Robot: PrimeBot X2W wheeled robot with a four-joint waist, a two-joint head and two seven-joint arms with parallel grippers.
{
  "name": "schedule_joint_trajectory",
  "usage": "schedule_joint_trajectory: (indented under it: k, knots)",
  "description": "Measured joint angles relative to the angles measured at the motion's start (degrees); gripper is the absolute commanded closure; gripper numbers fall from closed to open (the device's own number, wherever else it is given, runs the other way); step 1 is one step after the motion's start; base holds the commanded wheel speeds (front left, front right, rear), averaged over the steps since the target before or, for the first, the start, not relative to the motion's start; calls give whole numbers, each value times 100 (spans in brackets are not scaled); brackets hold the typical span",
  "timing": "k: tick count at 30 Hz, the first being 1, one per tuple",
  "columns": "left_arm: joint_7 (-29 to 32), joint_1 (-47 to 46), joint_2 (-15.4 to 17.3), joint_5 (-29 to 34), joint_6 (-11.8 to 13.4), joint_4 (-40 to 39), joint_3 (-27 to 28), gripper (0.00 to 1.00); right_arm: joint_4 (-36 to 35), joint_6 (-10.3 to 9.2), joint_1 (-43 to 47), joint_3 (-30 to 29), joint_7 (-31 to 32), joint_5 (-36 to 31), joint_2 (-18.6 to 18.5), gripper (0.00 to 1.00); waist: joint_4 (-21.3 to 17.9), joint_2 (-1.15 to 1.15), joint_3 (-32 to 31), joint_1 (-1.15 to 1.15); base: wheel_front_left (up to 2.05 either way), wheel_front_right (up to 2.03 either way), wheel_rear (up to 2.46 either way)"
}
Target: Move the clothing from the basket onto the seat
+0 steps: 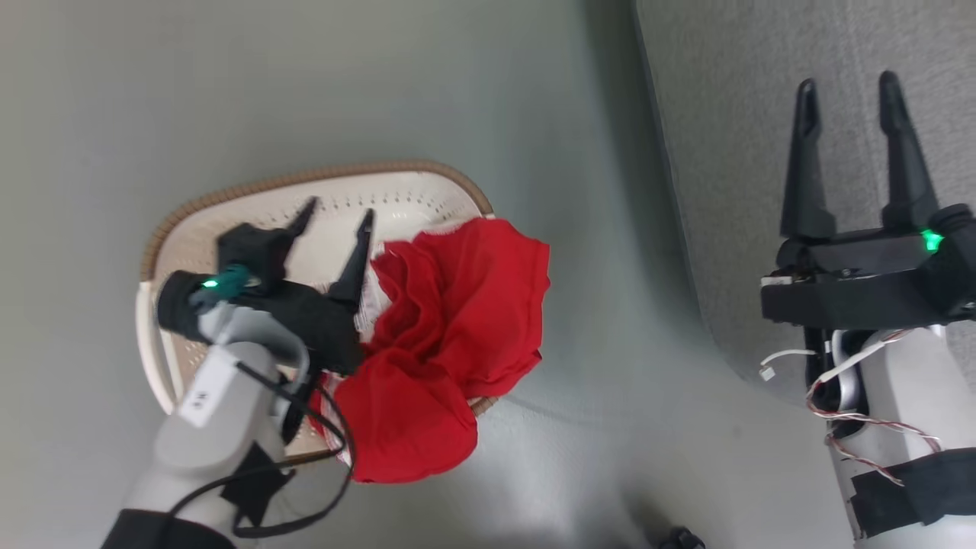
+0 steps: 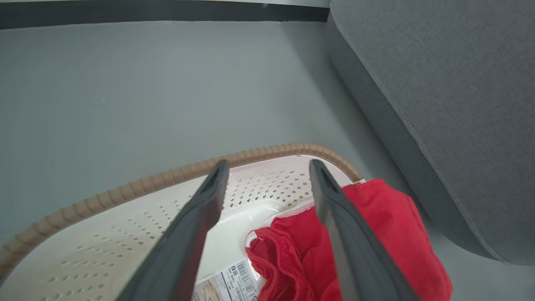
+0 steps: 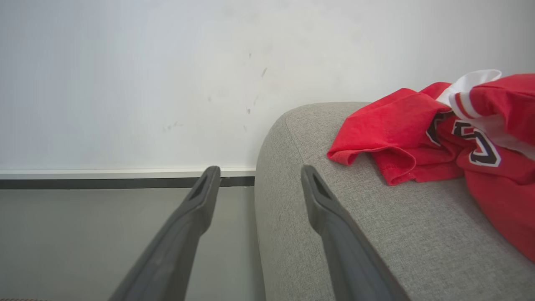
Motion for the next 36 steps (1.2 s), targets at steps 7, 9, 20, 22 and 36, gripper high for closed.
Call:
schedule_joint_trajectory:
  k: [7, 9, 20, 22, 36]
  knots:
    - [0, 315, 201, -249, 155, -328, 587, 0, 297, 102, 87, 132, 1, -1, 48, 0, 91, 0, -444, 0, 0, 0, 0]
    - [0, 434, 248, -269, 203, -468, 748, 0, 410, 152, 134, 182, 1, -1, 71, 0, 114, 0, -587, -1, 0, 0, 0]
    - [0, 1398, 352, -258, 503, -1214, 1350, 0, 845, 332, 358, 359, 1, -4, 152, 0, 247, 0, -1540, -1, 0, 0, 0]
    - [0, 1608, 327, -246, 578, -1399, 1425, 0, 892, 352, 377, 387, 1, -4, 164, 0, 273, -1, -1707, -1, 0, 0, 0]
    - [0, 3140, 359, 107, 907, -2532, 1900, 0, 1294, 504, 1115, 619, 2, -19, 226, 0, 399, 0, -2898, -2, 0, 0, 0]
